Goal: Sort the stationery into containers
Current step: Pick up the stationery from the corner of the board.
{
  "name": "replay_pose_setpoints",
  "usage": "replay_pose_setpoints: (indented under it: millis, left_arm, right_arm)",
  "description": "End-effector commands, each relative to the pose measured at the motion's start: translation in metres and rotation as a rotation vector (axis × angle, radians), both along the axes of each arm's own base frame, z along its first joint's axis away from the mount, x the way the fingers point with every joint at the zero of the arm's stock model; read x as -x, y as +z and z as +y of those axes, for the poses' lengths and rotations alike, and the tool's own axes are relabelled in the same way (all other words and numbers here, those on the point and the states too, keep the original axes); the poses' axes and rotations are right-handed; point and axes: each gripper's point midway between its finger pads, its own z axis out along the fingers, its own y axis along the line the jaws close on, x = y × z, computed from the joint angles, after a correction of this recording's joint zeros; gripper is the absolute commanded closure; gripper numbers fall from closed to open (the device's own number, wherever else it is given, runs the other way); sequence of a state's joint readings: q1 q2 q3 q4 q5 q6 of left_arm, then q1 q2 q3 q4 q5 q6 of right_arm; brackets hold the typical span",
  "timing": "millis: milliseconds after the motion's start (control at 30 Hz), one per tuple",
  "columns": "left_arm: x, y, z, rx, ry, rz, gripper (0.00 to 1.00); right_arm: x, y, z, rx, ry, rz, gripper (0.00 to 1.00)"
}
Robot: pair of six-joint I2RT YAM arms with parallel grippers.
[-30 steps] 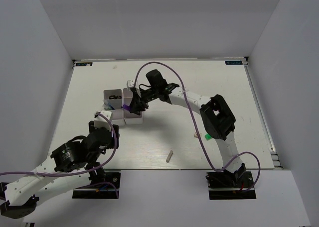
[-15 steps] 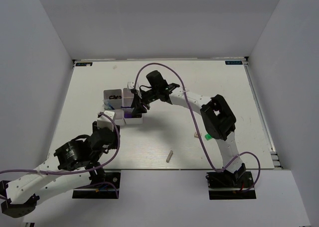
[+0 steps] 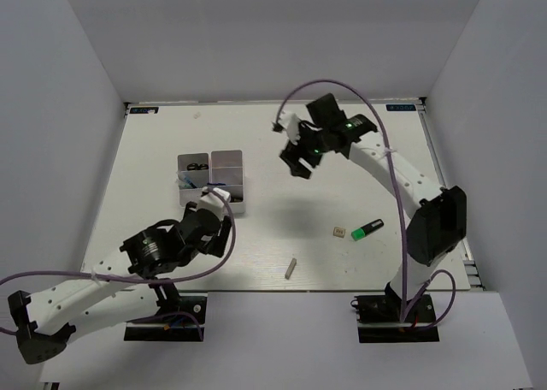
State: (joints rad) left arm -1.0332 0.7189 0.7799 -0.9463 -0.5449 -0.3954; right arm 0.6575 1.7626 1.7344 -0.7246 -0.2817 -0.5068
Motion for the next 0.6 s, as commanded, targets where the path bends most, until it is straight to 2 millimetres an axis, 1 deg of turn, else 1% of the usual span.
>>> replay_pose_setpoints:
  millis: [0, 33, 67, 100, 133, 167, 200, 233, 267, 300, 333, 367, 400, 433, 467, 500, 533, 567]
  left_arm:
    - [-0.003, -0.005, -0.026, 0.064, -0.084, 0.056, 0.23]
    - [0.002, -0.009, -0.037, 0.101, -0.130, 0.110, 0.21]
    - [-0.002, -0.011, -0.038, 0.159, -0.127, 0.168, 0.19]
    - [-0.003, -0.015, -0.040, 0.173, -0.129, 0.210, 0.22]
    - [0.005, -0.016, -0.053, 0.236, -0.184, 0.280, 0.32]
    - [-0.001, -0.015, -0.052, 0.301, -0.172, 0.327, 0.48]
    - [0.004, -0.015, -0.059, 0.345, -0.210, 0.375, 0.89]
    - [0.000, -0.016, -0.056, 0.370, -0.191, 0.403, 1.00]
    - [0.001, -0.016, -0.057, 0.374, -0.199, 0.421, 1.00]
    - [0.000, -0.017, -0.056, 0.374, -0.201, 0.424, 1.00]
    - [0.000, -0.019, -0.055, 0.363, -0.202, 0.431, 0.96]
    - [0.000, -0.019, -0.054, 0.360, -0.206, 0.430, 0.89]
    - [0.001, -0.022, -0.052, 0.351, -0.209, 0.436, 0.77]
    - [0.002, -0.023, -0.052, 0.348, -0.209, 0.440, 0.73]
    - [0.005, -0.027, -0.051, 0.343, -0.211, 0.456, 0.69]
    - [0.007, -0.030, -0.050, 0.339, -0.212, 0.462, 0.66]
    - [0.009, -0.032, -0.049, 0.337, -0.214, 0.467, 0.62]
    - [0.011, -0.034, -0.047, 0.334, -0.213, 0.468, 0.60]
  right_arm:
    - [0.071, -0.093, -0.123, 0.372, 0.001, 0.361, 0.20]
    - [0.081, -0.087, -0.132, 0.353, 0.022, 0.345, 0.20]
    - [0.087, -0.091, -0.143, 0.362, 0.043, 0.332, 0.23]
    - [0.104, -0.100, -0.167, 0.391, 0.142, 0.246, 0.31]
    - [0.109, -0.104, -0.176, 0.407, 0.182, 0.202, 0.36]
    - [0.139, -0.137, -0.191, 0.430, 0.256, 0.256, 0.42]
    - [0.134, -0.131, -0.199, 0.429, 0.436, 0.069, 0.45]
    - [0.151, -0.136, -0.203, 0.393, 0.492, 0.025, 0.45]
    - [0.146, -0.135, -0.208, 0.414, 0.570, -0.056, 0.45]
    - [0.159, -0.135, -0.216, 0.425, 0.616, -0.014, 0.45]
    - [0.164, -0.135, -0.217, 0.397, 0.645, 0.012, 0.43]
    - [0.163, -0.134, -0.215, 0.375, 0.652, 0.012, 0.43]
    - [0.160, -0.137, -0.216, 0.374, 0.669, -0.008, 0.40]
    - [0.154, -0.140, -0.218, 0.385, 0.678, -0.031, 0.37]
    - [0.154, -0.145, -0.219, 0.388, 0.680, -0.029, 0.37]
    - [0.151, -0.147, -0.221, 0.398, 0.680, -0.024, 0.35]
    - [0.143, -0.151, -0.224, 0.402, 0.672, -0.030, 0.27]
    - [0.142, -0.157, -0.225, 0.407, 0.672, -0.027, 0.27]
